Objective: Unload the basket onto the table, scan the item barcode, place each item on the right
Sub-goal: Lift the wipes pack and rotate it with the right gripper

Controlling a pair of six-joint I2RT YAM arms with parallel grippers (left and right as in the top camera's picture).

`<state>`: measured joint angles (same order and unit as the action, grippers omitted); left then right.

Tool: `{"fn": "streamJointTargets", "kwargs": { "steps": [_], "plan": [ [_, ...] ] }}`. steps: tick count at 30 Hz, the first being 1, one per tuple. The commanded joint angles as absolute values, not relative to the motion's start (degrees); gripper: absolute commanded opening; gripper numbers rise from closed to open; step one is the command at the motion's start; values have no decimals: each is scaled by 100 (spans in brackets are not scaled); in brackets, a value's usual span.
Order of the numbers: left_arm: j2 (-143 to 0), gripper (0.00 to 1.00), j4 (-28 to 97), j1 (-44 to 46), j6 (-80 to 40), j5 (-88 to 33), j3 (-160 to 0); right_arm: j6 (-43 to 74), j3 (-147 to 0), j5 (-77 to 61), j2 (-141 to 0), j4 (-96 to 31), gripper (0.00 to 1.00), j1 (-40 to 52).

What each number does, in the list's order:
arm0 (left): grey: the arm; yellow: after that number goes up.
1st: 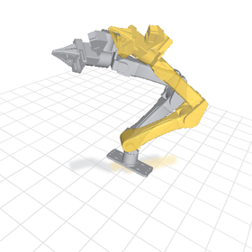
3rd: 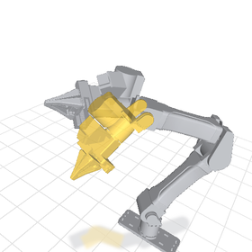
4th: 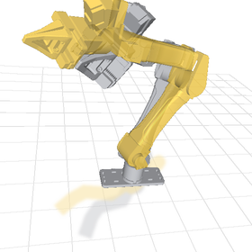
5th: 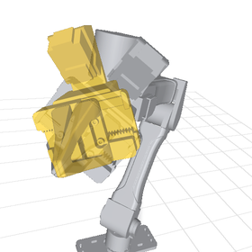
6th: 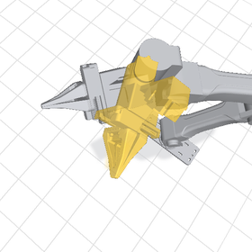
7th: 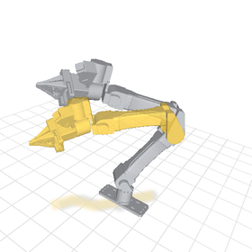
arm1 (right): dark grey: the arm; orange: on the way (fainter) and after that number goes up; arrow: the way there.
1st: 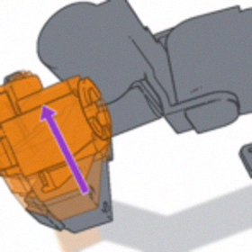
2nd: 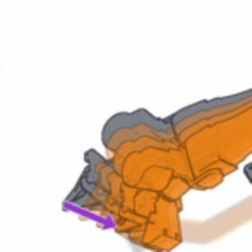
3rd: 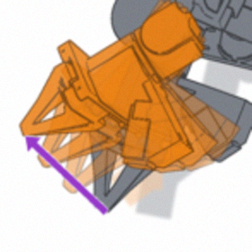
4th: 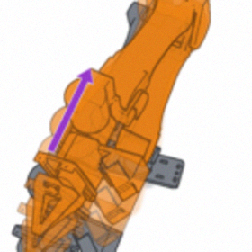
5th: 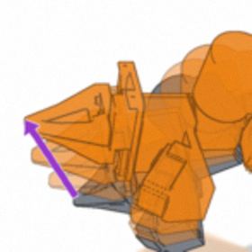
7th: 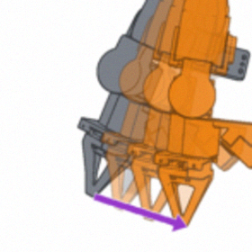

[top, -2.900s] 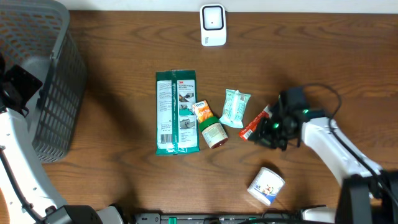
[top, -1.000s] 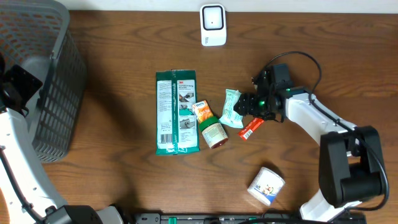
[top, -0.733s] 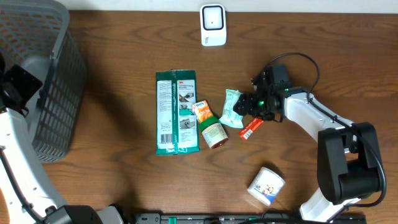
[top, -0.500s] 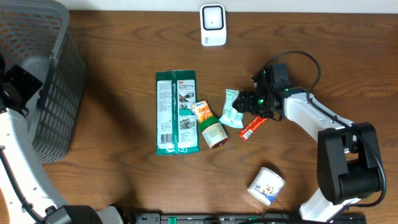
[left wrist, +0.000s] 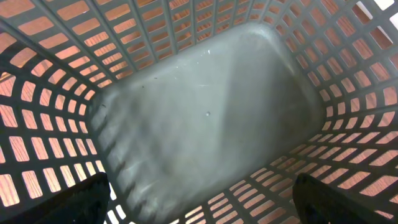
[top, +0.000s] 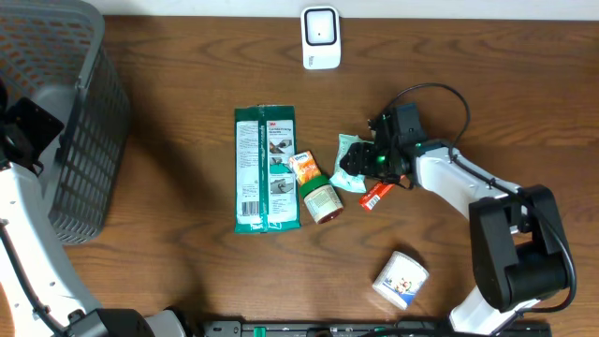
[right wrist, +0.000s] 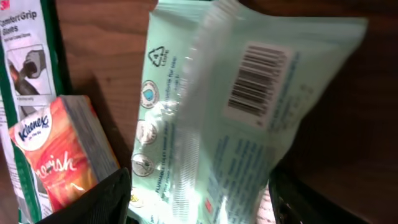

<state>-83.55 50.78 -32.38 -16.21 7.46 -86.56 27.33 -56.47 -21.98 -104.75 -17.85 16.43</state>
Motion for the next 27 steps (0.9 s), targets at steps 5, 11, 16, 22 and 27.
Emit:
{"fn": "streamJointTargets", "kwargs": {
  "steps": [5,11,16,22,27],
  "plan": [
    [-8403,93,5081,-3256,-1546,779,-8733,3033,-5406,-1988,-10541,-1686,60,1658],
    [-8403,93,5083,-3256,-1546,779,-8733,3173,-5369,-2001,-10541,-1785,27,1710],
    [-8401,93,5081,-3256,-1544,779,-8733,3022,-5391,-2307,-10492,-1817,1,1608],
    [-8401,93,5081,-3256,-1546,779,-8733,1737,-5470,-3323,-9863,-1885,1,1098],
    [-8403,94,5081,-3256,-1544,779,-8733,486,-5470,-3400,-9181,-2633,1,880]
  ]
}}
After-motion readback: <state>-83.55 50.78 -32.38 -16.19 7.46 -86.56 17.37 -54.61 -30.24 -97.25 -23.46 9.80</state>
